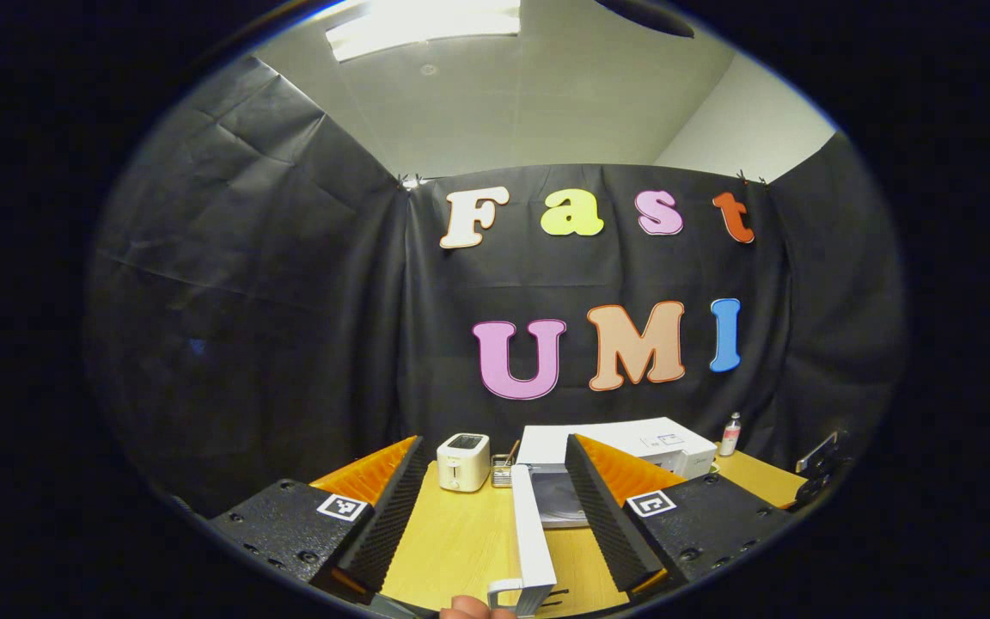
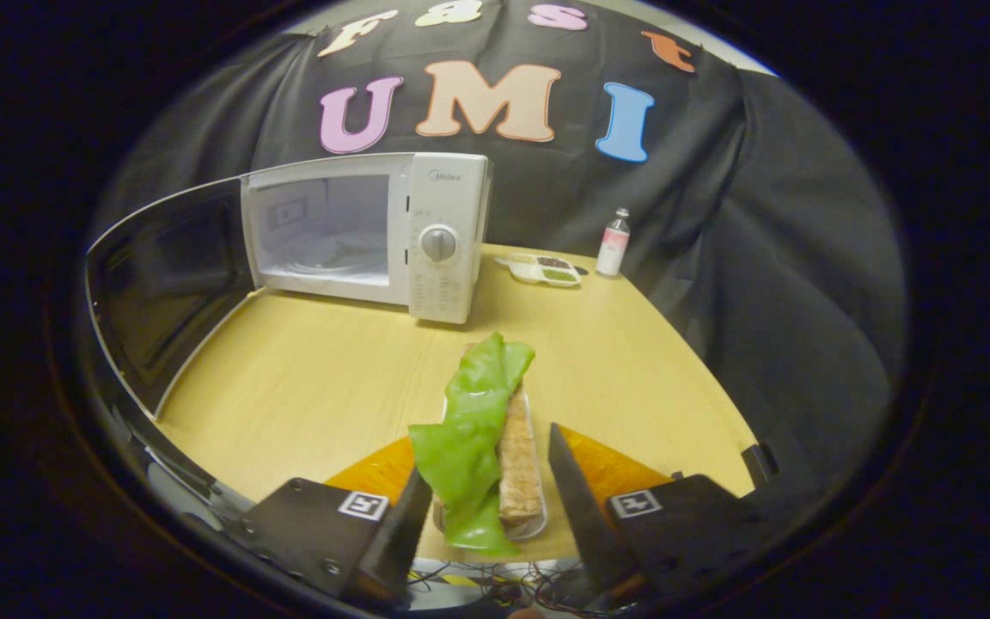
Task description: Open the microwave oven with the left hand, put the food in, and close the microwave oven.
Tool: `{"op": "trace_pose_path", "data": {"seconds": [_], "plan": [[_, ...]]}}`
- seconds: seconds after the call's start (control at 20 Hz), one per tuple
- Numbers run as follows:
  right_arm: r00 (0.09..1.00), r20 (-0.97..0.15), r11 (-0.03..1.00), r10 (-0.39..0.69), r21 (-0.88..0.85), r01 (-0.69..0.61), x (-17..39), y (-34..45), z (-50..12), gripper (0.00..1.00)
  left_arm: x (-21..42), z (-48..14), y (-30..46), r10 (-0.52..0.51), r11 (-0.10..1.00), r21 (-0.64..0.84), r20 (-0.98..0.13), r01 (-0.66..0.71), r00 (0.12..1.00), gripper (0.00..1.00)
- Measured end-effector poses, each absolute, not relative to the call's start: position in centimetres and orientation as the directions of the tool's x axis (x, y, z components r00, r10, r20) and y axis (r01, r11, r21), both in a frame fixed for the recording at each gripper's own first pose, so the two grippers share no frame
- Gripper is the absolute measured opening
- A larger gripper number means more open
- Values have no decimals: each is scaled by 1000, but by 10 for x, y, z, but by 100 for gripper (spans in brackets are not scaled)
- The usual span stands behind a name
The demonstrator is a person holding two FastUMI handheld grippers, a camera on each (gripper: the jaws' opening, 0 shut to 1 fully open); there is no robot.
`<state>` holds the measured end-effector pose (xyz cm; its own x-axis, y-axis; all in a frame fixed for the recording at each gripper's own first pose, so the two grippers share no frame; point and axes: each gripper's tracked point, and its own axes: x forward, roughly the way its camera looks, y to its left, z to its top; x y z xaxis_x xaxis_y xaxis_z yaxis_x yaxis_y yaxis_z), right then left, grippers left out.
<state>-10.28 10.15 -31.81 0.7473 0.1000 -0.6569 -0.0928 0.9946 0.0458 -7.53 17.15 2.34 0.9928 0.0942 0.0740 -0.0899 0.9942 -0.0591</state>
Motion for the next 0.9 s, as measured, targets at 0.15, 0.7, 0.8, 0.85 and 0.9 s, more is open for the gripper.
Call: {"op": "trace_pose_path", "data": {"seconds": [0.15, 0.7, 0.8, 0.85, 0.9], "plan": [[722, -684, 994, 102, 42, -100, -106, 103, -325, 69, -76, 15, 168, 79, 994, -76, 49, -75, 996, 94], [722, -689, 998, 53, 11, -63, -101, 98, -312, 39, -65, -1, 138, -8, 986, -169, -8, 7, 1000, 93], [730, -680, 998, 66, 26, -66, -97, 97, -306, 34, -63, 0, 138, -13, 986, -164, -4, 12, 1000, 95], [731, -679, 997, 75, 34, -70, -93, 100, -304, 34, -62, 2, 138, -17, 986, -163, -2, 16, 1000, 92], [730, -678, 996, 83, 42, -75, -90, 103, -302, 29, -60, 0, 137, -20, 987, -161, -3, 19, 1000, 95]]}}
